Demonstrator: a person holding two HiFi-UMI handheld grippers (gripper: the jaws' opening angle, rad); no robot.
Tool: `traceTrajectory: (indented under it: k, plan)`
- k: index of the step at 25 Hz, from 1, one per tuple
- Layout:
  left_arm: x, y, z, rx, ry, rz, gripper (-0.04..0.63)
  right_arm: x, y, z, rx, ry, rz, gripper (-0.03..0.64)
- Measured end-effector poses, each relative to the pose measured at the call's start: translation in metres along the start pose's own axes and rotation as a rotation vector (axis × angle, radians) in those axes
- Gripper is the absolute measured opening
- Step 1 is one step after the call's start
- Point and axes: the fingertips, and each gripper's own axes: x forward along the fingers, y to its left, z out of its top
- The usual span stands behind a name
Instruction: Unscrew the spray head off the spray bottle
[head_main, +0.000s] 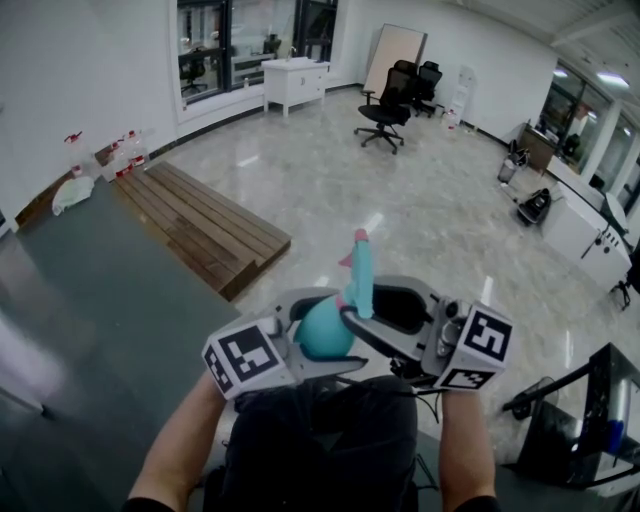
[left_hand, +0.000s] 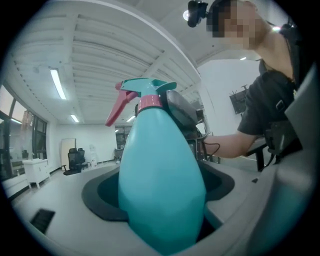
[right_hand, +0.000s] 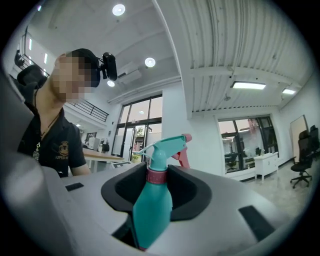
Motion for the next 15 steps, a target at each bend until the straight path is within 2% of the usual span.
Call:
traceTrajectory:
  k: [6, 9, 12, 15]
  plan:
    - [-0.002, -0.031, 0.001, -0.008, -0.030, -0.171, 0.424, -0.009, 0.021, 0.000, 0.029, -0.001, 0.197, 0.137]
    - [-0.005, -0.040, 0.003, -0.022, -0.044, -0.214, 0.425, -0.010, 0.027, 0.000, 0.040, -0.011, 0.238, 0.145]
    - [-0.006, -0.029, 0.001, -0.032, -0.045, -0.155, 0.425, -0.006, 0.020, 0.000, 0.038, -0.014, 0.162, 0.147]
    - [-0.010, -0.005, -0.005, -0.029, -0.020, -0.020, 0.425, -0.004, 0.007, 0.001, 0.047, -0.032, 0.071, 0.150]
